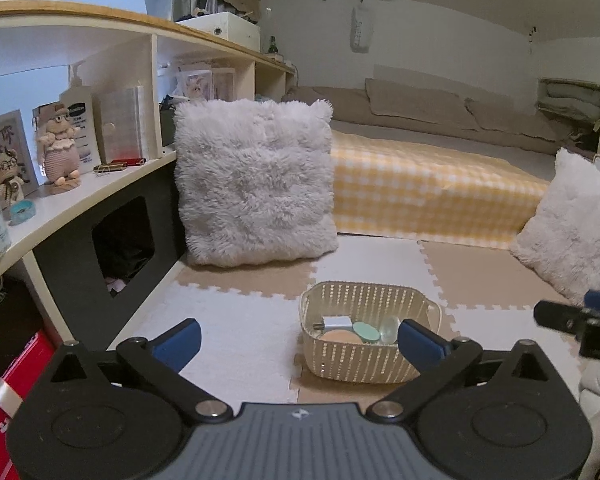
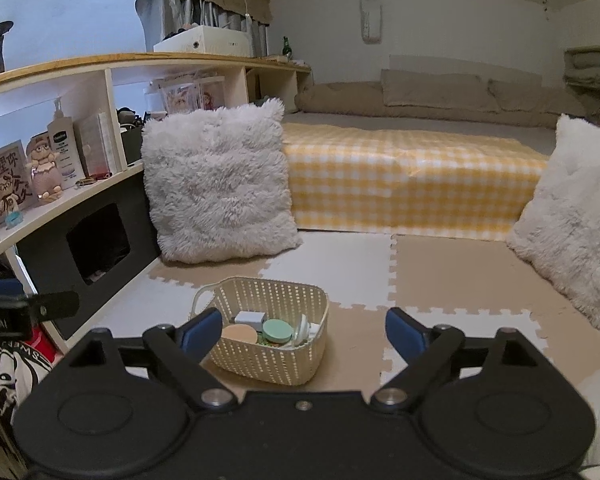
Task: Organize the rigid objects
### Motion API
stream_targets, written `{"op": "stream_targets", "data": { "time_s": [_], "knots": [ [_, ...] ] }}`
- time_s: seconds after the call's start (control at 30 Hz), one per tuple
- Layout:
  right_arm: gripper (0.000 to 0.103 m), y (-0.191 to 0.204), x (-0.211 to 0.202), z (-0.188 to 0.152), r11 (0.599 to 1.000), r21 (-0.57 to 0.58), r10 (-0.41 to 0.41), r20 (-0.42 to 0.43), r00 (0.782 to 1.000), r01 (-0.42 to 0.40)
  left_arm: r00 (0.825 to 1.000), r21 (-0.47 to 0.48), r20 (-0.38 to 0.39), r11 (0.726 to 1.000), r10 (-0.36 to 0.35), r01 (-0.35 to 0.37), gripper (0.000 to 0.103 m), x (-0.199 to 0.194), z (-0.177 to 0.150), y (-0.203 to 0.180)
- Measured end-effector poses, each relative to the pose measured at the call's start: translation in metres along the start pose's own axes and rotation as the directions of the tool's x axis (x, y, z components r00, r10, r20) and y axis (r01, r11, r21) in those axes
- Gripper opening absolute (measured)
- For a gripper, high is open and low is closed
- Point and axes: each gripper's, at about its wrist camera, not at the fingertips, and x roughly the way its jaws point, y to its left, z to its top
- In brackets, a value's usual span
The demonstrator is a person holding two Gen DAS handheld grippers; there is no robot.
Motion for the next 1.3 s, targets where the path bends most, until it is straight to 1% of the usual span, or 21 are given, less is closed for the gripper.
{"op": "stream_targets", "data": {
  "time_s": [0.17, 0.23, 0.33, 0.57, 0.8, 0.97, 1.3],
  "knots": [
    [0.095, 0.001, -0.007, -0.007, 0.999, -0.019, -0.034, 0.022, 0.999, 0.034, 1.000, -0.006, -0.010, 1.000, 0.021, -0.021, 0.103, 0.003, -0.014, -0.002],
    [0.101, -0.001, -0.009, -0.011, 0.999, -0.021, -0.049, 0.021, 0.999, 0.049, 1.000, -0.001, -0.001, 1.000, 0.030, -0.030, 0.103, 0.003, -0.016, -0.002],
    [0.103, -0.003, -0.011, -0.016, 0.998, -0.018, -0.067, 0.024, 0.997, 0.068, 0.999, 0.007, 0.024, 0.999, 0.032, -0.032, 0.103, 0.001, -0.017, -0.004],
    [0.103, -0.008, -0.017, -0.026, 0.995, 0.003, -0.095, 0.043, 0.994, 0.095, 0.999, 0.019, 0.047, 1.000, 0.004, -0.005, 0.103, -0.003, -0.025, -0.006],
    [0.103, -0.007, -0.022, -0.037, 0.993, 0.011, -0.115, 0.059, 0.992, 0.115, 0.998, 0.034, 0.063, 0.999, 0.001, -0.003, 0.103, -0.004, -0.028, -0.009],
    [0.103, -0.009, -0.023, -0.038, 0.993, 0.026, -0.119, 0.062, 0.991, 0.117, 0.998, 0.053, 0.067, 0.999, -0.001, -0.003, 0.103, -0.005, -0.030, -0.013],
    [0.103, -0.006, -0.023, -0.038, 0.992, 0.014, -0.123, 0.065, 0.990, 0.122, 0.998, 0.053, 0.061, 0.999, -0.014, 0.011, 0.103, -0.004, -0.030, -0.012]
  ]
}}
